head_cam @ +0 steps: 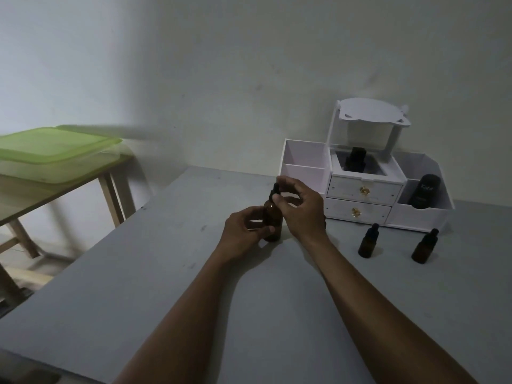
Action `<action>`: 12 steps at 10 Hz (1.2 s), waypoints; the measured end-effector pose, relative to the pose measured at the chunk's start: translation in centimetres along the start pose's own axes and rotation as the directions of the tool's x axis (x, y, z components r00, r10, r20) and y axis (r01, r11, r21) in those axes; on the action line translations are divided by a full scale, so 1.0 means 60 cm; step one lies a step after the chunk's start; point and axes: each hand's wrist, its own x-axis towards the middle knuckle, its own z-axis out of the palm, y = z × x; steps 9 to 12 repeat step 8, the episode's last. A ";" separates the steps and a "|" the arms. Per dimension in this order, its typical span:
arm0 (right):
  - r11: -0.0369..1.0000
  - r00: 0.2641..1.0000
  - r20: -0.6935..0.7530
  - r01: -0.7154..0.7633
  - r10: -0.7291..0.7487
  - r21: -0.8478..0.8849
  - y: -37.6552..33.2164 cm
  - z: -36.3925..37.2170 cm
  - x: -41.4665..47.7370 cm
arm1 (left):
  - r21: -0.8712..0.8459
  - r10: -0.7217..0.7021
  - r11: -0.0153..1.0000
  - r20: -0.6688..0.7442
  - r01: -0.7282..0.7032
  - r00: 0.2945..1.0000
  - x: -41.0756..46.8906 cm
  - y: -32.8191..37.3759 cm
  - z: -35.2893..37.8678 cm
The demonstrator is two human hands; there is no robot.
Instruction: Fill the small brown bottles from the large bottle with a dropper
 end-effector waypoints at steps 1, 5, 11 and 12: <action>0.999 1.000 0.010 0.000 0.000 -0.036 -0.002 0.001 -0.003 | -0.006 -0.001 1.000 -0.004 0.001 1.000 -0.001 0.002 0.000; 1.000 1.000 -0.030 -0.001 0.000 -0.031 -0.006 0.003 -0.006 | 0.015 0.007 1.000 -0.009 -0.007 1.000 -0.002 0.004 0.002; 0.999 0.999 -0.020 0.030 -0.031 -0.040 -0.012 -0.002 -0.020 | 0.045 0.034 0.998 -0.038 -0.032 0.999 -0.010 -0.001 0.005; 0.999 0.999 -0.020 0.030 -0.031 -0.040 -0.012 -0.002 -0.020 | 0.045 0.034 0.998 -0.038 -0.032 0.999 -0.010 -0.001 0.005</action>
